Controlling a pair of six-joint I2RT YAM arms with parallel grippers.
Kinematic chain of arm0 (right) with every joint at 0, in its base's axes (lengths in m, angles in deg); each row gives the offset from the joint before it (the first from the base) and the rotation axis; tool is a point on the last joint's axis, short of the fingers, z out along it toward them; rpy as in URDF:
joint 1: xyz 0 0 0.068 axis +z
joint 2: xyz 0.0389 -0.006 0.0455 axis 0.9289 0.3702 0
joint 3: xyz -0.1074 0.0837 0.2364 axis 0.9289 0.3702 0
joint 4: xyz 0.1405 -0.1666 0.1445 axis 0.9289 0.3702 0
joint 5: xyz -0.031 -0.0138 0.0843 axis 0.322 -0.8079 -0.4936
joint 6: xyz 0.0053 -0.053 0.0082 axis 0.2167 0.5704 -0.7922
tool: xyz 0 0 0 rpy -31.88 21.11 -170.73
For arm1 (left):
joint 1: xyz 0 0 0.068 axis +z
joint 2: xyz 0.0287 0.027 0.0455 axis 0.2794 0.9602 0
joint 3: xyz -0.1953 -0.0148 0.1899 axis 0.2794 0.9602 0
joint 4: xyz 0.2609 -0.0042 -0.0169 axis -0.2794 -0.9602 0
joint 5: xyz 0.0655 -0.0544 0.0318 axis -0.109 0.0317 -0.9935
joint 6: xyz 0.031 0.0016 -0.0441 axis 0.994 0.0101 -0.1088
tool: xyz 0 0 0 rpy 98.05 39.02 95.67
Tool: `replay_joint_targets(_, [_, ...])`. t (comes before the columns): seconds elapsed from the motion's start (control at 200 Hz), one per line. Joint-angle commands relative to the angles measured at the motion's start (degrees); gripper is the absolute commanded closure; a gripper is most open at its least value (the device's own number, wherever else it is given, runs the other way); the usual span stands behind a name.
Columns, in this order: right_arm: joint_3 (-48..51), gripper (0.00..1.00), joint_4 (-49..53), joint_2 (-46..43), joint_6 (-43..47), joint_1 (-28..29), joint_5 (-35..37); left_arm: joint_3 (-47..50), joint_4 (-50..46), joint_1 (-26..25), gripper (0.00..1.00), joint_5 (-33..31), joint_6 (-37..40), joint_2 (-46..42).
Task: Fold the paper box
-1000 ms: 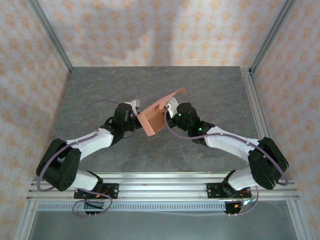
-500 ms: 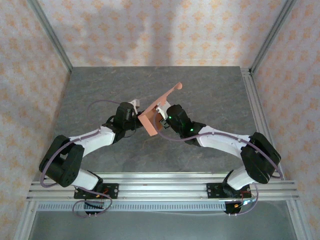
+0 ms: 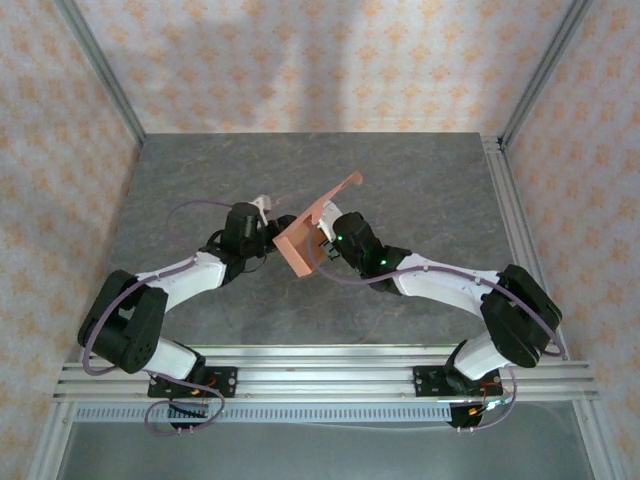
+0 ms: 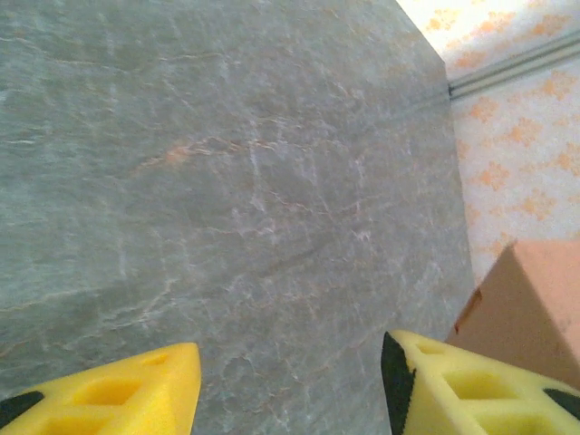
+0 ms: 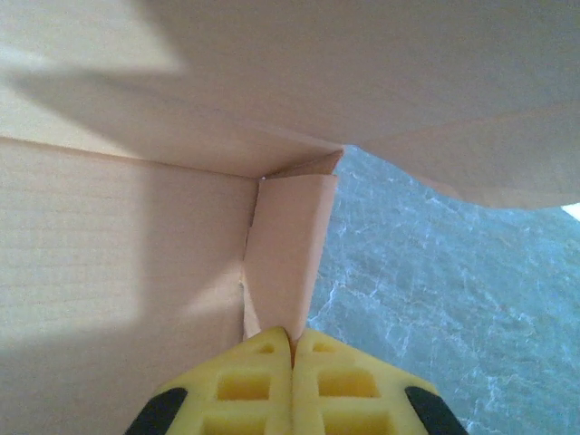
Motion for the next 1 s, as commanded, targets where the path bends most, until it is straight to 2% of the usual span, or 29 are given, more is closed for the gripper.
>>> replay_joint_targets(0.0, [1.6, 1.0, 3.6, -2.3, -1.2, -0.7, -0.6, 1.6, 3.3, 0.8, 0.42, 1.2, 0.5, 0.8])
replay_joint_targets(0.28, [3.8, 1.0, 6.7, -3.8, -2.6, -2.1, 1.0, 4.1, 5.9, 1.1, 0.4, -0.5, -0.6, 6.2])
replay_joint_targets(0.43, [4.9, 1.0, 7.2, -3.4, -3.4, -2.9, 2.3, 4.9, 4.0, 2.5, 0.4, -4.6, -1.9, 7.0])
replay_joint_targets(0.511, [5.4, 1.0, 7.7, -2.7, -4.0, -3.1, 3.0, 5.4, 1.6, 3.6, 0.4, -8.0, -2.4, 6.1])
replay_joint_targets(0.811, [5.6, 1.0, 11.7, 0.4, -8.4, -3.6, 7.5, 5.4, -6.6, 4.8, 0.4, -12.9, 0.6, -0.3])
replay_joint_targets(0.991, [-0.4, 1.0, 19.4, 6.0, -11.8, -4.0, 11.9, 5.9, -10.4, 5.6, 0.4, -14.8, 2.1, -4.9])
